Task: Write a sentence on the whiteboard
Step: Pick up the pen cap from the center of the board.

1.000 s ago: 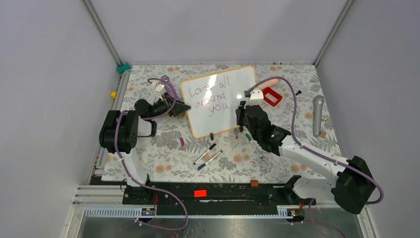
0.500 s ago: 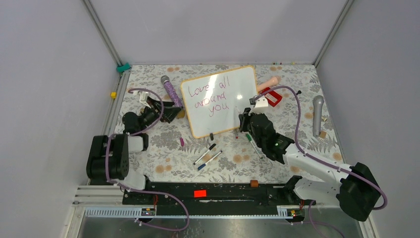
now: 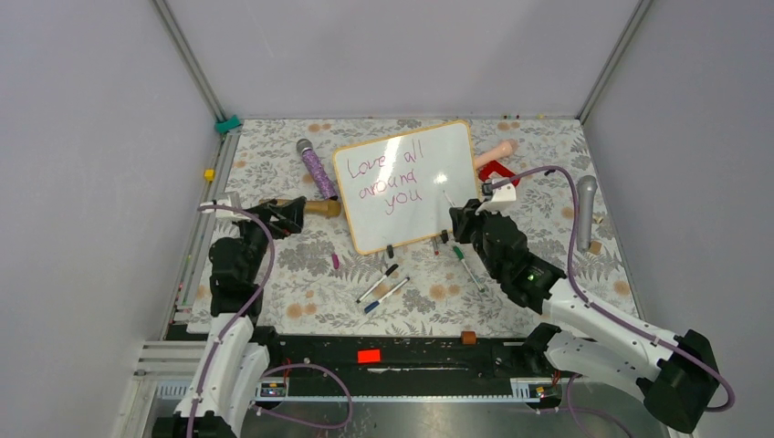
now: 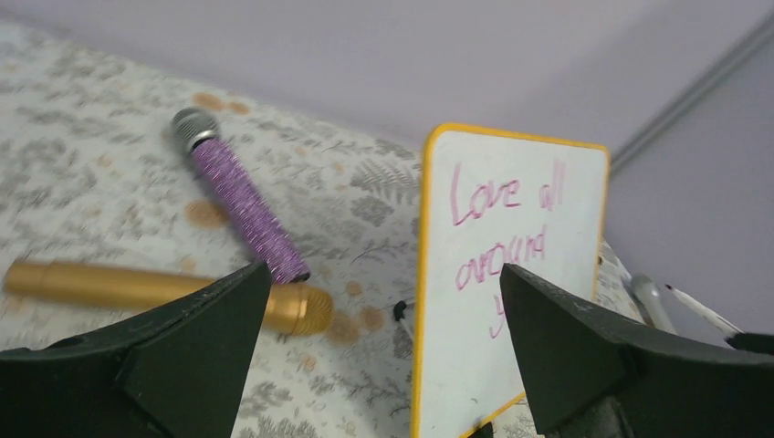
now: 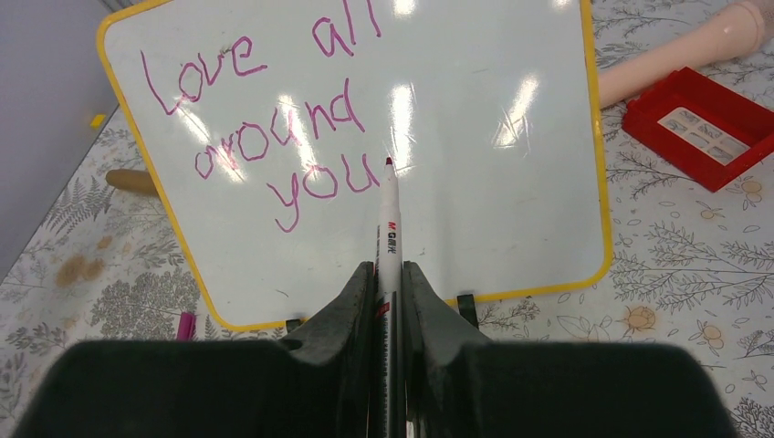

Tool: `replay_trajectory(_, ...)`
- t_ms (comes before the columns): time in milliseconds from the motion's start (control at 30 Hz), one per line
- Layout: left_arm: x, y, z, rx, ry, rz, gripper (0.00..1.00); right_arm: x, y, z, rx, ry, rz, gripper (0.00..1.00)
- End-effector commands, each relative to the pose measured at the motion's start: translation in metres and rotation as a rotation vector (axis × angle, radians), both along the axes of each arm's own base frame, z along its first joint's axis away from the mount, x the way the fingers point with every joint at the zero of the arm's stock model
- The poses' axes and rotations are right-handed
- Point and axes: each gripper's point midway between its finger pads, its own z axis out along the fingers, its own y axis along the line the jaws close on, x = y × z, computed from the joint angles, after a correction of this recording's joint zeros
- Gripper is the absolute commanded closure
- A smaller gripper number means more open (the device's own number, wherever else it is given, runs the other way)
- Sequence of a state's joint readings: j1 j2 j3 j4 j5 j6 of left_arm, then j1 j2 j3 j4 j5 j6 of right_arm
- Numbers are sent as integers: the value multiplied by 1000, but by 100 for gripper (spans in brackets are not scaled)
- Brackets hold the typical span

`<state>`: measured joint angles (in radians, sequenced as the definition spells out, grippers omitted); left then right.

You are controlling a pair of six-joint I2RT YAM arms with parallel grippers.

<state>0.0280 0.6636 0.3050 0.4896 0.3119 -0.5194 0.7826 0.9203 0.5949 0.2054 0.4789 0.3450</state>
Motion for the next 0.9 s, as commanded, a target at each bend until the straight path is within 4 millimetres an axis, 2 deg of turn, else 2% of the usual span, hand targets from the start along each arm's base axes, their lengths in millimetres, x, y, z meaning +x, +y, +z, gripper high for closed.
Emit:
replay_trajectory(0, -5, 32, -54, -192, 230, 235, 1, 0, -5, 10, 30, -7, -23, 100)
replay_trajectory(33, -6, 33, -60, -264, 257, 253, 1, -1, -4, 10, 27, 3, -16, 100)
replay_trajectory(100, -5, 30, -65, -273, 281, 235, 3, -3, -2, 7, 15, 35, -6, 100)
replay_trajectory(167, -7, 37, -67, -199, 364, 284, 12, -6, -4, 4, -5, 73, -7, 100)
replay_trajectory(233, -12, 34, -71, -127, 443, 328, 12, -10, -8, -4, -42, 120, -12, 100)
replay_trajectory(300, -16, 31, -85, -121, 523, 340, 10, -10, -5, -9, -72, 151, 4, 100)
replay_trajectory(400, -20, 11, -120, -146, 682, 264, 10, -6, 1, -15, -131, 197, 16, 100)
replay_trajectory(467, -21, 1, -140, -129, 762, 232, 16, -2, 6, -19, -149, 218, 21, 100)
replay_trajectory(567, -22, -3, -158, -81, 809, 243, 24, 0, 11, -26, -134, 215, 30, 100)
replay_trajectory(600, -22, -5, -161, -77, 810, 237, 30, 0, 11, -27, -125, 209, 27, 100)
replay_trajectory(667, -20, -11, -166, -61, 823, 215, 35, 0, 10, -26, -105, 189, 23, 100)
replay_trajectory(867, -15, -33, -176, 58, 882, 168, 41, -2, 6, -27, -89, 171, 15, 100)
